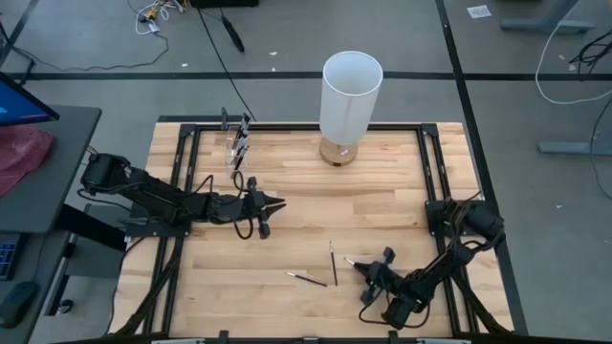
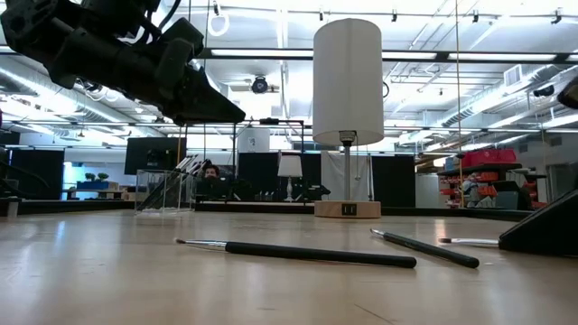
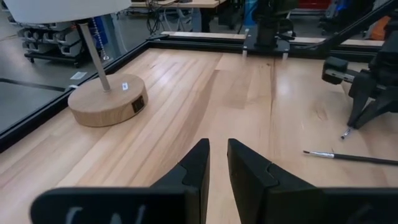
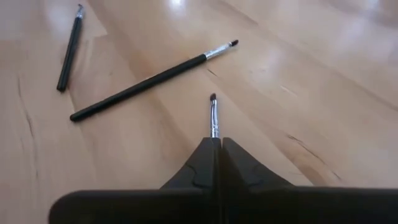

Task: Put items in baskets/containers
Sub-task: Put the black eyeshadow brush into the transparent organizer

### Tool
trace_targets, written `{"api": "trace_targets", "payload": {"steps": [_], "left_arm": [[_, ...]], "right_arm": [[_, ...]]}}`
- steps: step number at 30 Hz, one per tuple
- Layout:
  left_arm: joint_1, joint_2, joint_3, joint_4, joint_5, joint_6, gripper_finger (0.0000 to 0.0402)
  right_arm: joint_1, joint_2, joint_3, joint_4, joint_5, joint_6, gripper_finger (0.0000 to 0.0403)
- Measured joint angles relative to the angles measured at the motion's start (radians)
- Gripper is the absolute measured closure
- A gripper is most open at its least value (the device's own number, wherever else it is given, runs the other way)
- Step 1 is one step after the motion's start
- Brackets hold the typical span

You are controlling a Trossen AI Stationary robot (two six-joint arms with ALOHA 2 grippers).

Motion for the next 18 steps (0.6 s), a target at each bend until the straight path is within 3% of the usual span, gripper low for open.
{"api": "trace_targets", "payload": {"steps": [5, 10, 18], "left_arm": [[0.0, 0.0, 0.0, 0.0, 0.042, -0.01, 0.0342], [0.0, -0.001, 0.0, 0.0, 0.103, -0.014, 0.0342], [-0.001, 0.024, 0.0, -0.001, 0.108, -0.063, 0.0342]], "right_arm": [[-0.035, -0.071, -0.005, -0.021, -0.087, 0.021, 0.0393], [-0.124, -0.161, -0.015, -0.05, -0.158, -0.13, 0.0395], [-0.246, -0.238, -0.016, 0.028, -0.076, -0.391, 0.0396]]}}
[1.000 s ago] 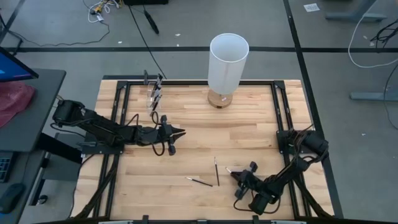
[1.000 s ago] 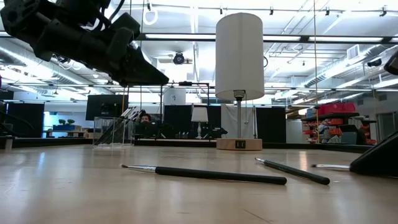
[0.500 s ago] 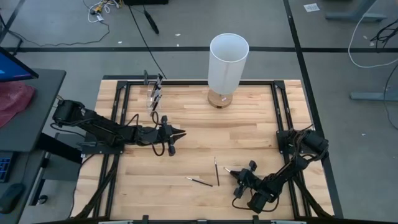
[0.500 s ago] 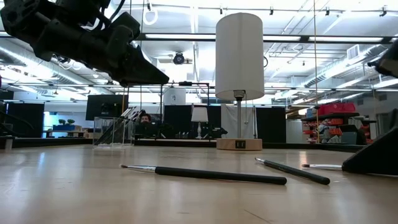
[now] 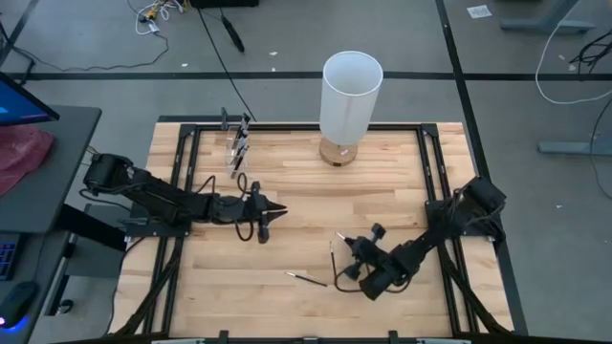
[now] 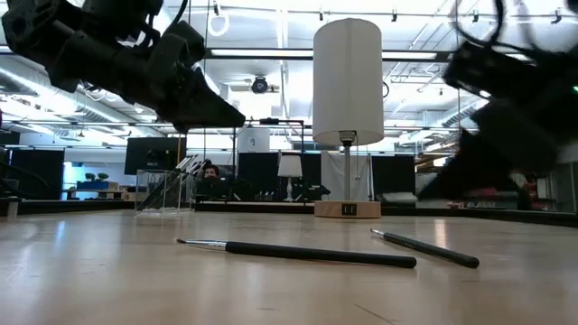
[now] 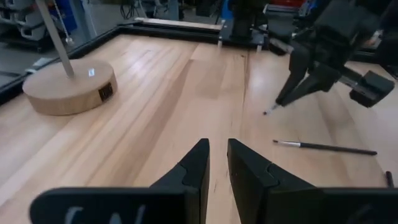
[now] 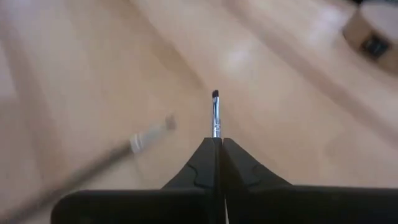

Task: Put items in baskets/containers
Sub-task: Put the black eyeshadow brush into the transparent organizer

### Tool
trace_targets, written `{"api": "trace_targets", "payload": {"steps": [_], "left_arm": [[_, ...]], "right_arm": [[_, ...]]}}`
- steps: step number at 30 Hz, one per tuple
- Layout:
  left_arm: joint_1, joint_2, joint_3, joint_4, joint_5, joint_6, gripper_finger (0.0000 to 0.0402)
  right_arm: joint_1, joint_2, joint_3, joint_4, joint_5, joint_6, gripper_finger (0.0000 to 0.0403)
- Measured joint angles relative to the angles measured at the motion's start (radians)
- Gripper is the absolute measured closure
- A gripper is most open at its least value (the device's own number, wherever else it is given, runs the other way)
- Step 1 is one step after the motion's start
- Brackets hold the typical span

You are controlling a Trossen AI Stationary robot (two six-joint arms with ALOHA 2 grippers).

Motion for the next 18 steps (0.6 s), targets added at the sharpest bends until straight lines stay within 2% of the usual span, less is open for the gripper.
{"api": "trace_targets", "payload": {"steps": [6, 14, 18], "left_arm": [[0.0, 0.119, 0.0, 0.071, 0.023, -0.044, 0.0342], [-0.001, 0.385, 0.012, 0.543, 0.236, 0.031, 0.0339], [-0.007, 0.48, 0.075, 0.663, 0.34, 0.093, 0.0308]], "right_arm": [[-0.047, -0.069, 0.002, 0.231, -0.008, -0.301, 0.0396], [-0.115, -0.13, 0.003, 0.645, -0.19, -0.726, 0.0396], [-0.139, -0.13, 0.004, 0.868, -0.283, -0.89, 0.0395]]}}
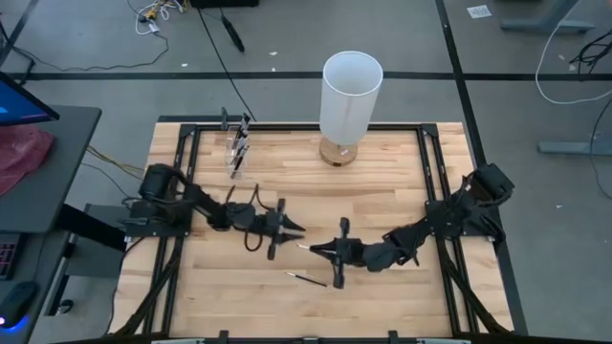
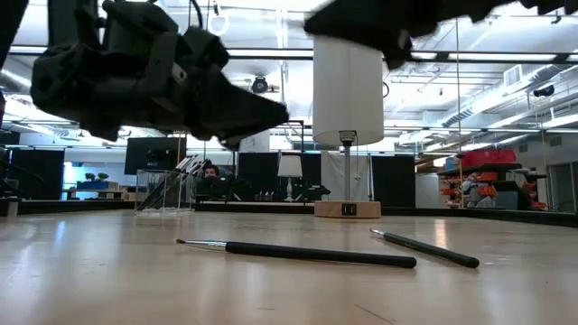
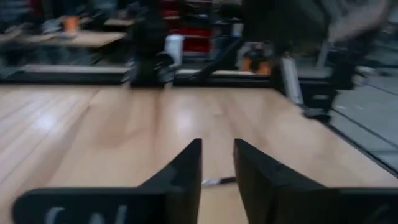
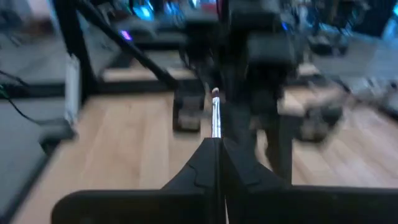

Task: Put items in baskets/containers
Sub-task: Put the black eyeshadow brush into the transparent organizer

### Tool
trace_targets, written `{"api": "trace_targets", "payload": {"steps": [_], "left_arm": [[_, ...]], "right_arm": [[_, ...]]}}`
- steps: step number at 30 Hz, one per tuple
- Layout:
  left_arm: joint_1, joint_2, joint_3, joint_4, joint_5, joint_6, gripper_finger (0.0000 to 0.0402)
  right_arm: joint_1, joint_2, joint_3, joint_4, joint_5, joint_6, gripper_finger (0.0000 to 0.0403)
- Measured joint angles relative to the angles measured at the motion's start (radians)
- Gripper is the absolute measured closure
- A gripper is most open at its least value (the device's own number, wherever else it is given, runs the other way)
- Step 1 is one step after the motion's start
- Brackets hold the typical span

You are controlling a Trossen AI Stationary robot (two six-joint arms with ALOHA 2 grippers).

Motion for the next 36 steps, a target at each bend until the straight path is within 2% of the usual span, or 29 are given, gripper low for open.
{"api": "trace_targets", "payload": {"steps": [6, 9, 12, 15, 19, 30, 36], "left_arm": [[-0.027, 0.039, 0.127, 0.011, 0.092, 0.059, 0.0214], [-0.034, 0.032, 0.161, 0.024, 0.116, 0.043, 0.0176], [-0.038, 0.015, 0.172, 0.072, 0.134, 0.049, 0.0159], [-0.04, 0.015, 0.172, 0.134, 0.086, 0.07, 0.0161], [-0.035, 0.014, 0.177, 0.199, -0.021, 0.084, 0.0173], [-0.033, 0.015, 0.268, 0.191, 0.019, 0.093, 0.0182], [-0.033, 0.015, 0.273, 0.169, 0.027, 0.093, 0.0218]], "right_arm": [[-0.023, 0.0, -0.007, 0.129, -0.056, -0.048, 0.0395], [-0.017, 0.0, -0.089, 0.362, -0.062, -0.029, 0.0395], [-0.001, 0.0, -0.21, 0.65, -0.057, -0.024, 0.0395], [0.008, 0.0, -0.293, 0.821, -0.051, -0.029, 0.0395], [0.007, -0.001, -0.312, 0.839, -0.054, -0.04, 0.0395], [-0.008, 0.01, -0.296, 0.834, -0.088, -0.078, 0.0394], [-0.008, 0.01, -0.296, 0.834, -0.088, -0.078, 0.0394]]}}
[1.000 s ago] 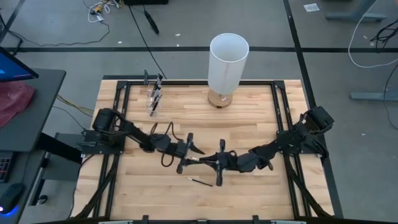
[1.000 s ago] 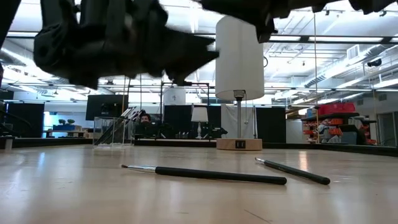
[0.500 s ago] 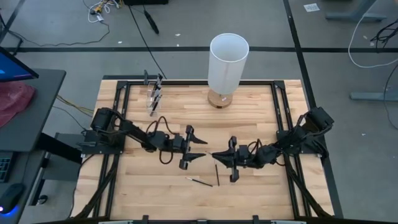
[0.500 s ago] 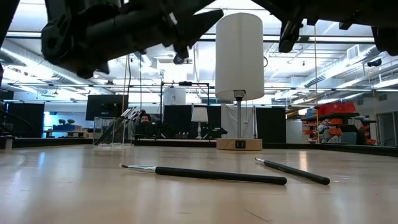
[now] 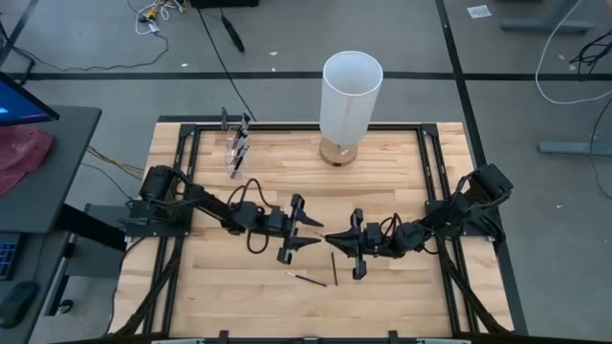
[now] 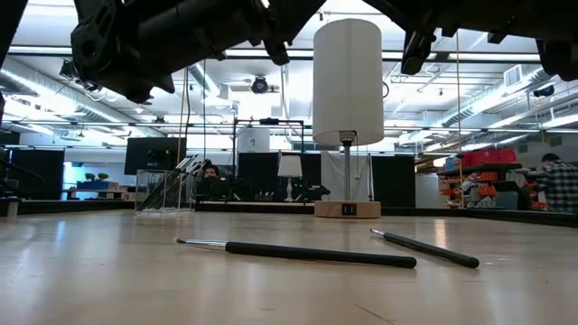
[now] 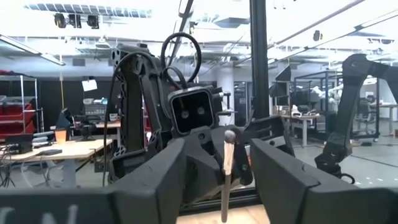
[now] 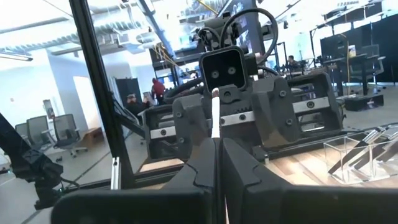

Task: Put items in baskets/containers
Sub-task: Put the black eyeshadow brush into the transparent organizer

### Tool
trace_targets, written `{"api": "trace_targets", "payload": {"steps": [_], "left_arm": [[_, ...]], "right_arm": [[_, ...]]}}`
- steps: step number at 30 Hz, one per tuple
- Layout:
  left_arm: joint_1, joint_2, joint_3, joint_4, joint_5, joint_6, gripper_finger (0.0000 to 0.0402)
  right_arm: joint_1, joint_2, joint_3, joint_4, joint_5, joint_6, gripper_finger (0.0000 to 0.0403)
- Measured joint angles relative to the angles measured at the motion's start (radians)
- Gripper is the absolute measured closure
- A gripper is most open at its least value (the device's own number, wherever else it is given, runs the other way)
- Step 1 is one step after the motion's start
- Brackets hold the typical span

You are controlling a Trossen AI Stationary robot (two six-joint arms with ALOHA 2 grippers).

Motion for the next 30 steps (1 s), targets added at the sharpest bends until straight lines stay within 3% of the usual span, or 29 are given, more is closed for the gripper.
{"api": "trace_targets", "payload": {"steps": [24, 30], "left_arm": [[0.0, 0.0, 0.0, -0.014, 0.013, -0.008, 0.0383], [0.0, -0.004, -0.004, -0.072, 0.045, -0.005, 0.039]], "right_arm": [[-0.016, 0.0, 0.0, -0.008, 0.002, 0.001, 0.0394], [-0.014, -0.001, 0.0, -0.107, -0.001, -0.013, 0.0372]]}}
